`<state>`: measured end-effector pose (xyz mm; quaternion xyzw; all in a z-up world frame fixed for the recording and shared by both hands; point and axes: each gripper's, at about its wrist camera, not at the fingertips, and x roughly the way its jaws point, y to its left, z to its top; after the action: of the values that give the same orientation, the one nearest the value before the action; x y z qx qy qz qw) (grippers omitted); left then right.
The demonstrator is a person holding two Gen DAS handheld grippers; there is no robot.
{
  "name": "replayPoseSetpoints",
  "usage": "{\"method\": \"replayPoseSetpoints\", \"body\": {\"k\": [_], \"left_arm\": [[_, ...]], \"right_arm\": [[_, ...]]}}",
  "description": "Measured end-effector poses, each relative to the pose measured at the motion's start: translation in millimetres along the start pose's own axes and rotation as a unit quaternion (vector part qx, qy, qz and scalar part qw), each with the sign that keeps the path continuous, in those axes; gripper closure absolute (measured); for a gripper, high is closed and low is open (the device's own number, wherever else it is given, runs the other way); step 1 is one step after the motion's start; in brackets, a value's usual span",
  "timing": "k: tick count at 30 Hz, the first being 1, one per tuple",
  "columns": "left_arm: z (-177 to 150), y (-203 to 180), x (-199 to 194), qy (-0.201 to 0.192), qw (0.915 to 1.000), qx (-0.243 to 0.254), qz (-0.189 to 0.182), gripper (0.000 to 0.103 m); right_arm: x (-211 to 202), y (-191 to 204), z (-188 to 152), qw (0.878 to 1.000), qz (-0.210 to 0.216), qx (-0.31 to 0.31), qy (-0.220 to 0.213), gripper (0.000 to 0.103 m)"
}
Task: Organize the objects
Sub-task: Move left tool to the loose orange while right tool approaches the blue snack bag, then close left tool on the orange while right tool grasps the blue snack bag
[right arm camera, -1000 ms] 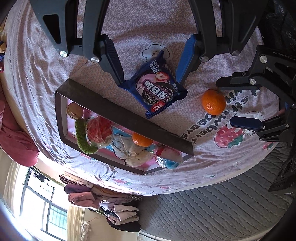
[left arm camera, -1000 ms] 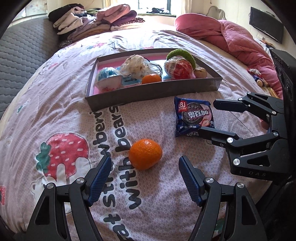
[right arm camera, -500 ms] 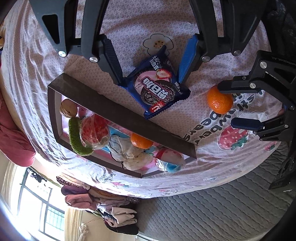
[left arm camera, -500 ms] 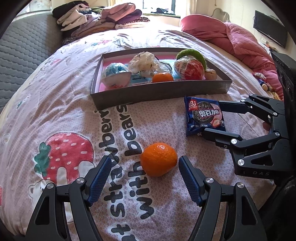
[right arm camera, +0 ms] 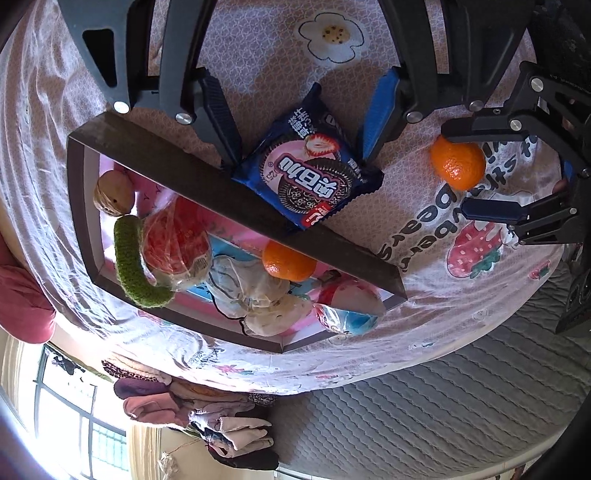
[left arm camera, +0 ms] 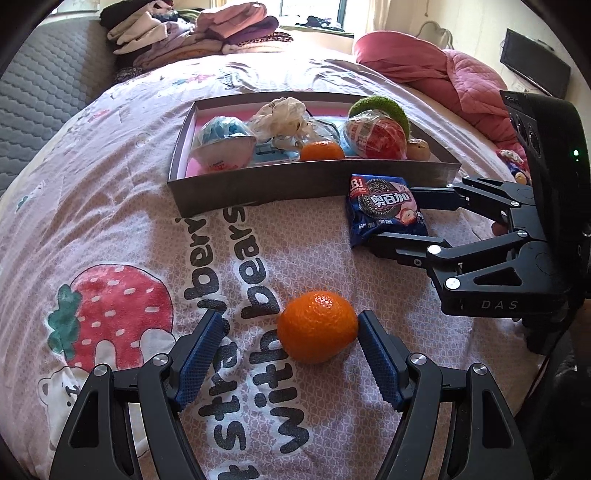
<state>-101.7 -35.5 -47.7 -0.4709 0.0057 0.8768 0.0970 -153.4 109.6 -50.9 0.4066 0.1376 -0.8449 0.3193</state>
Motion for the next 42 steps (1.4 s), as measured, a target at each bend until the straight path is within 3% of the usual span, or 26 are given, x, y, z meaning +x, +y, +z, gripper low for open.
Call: {"method": "replayPoseSetpoints", "body": {"k": [10, 17, 27, 42], "left_arm": [[0.5, -2.9, 3.6, 0.001, 0.9999, 0.002, -0.012, 0.027], [1.1, -2.5, 4.3, 0.001, 0.9998, -0.001, -0.017, 0.028], [2.0, 2.0, 3.7, -0.002, 0.9996, -0.007, -0.028, 0.054], [2.4, -1.6, 3.9, -0.002, 0.9996, -0.003, -0.029, 0.061]], "right_arm": [[1.5, 1.5, 0.4, 1.0, 0.016, 0.012, -0.007, 0.043], [4.8, -4.6, 3.2, 0.997, 0.054, 0.054, -0.016, 0.045], [2.6, -5.4, 3.8, 0.995, 0.069, 0.063, -0.027, 0.047], [-3.4, -9.8, 4.7, 0.987, 0.112, 0.096, -0.058, 0.05]]}}
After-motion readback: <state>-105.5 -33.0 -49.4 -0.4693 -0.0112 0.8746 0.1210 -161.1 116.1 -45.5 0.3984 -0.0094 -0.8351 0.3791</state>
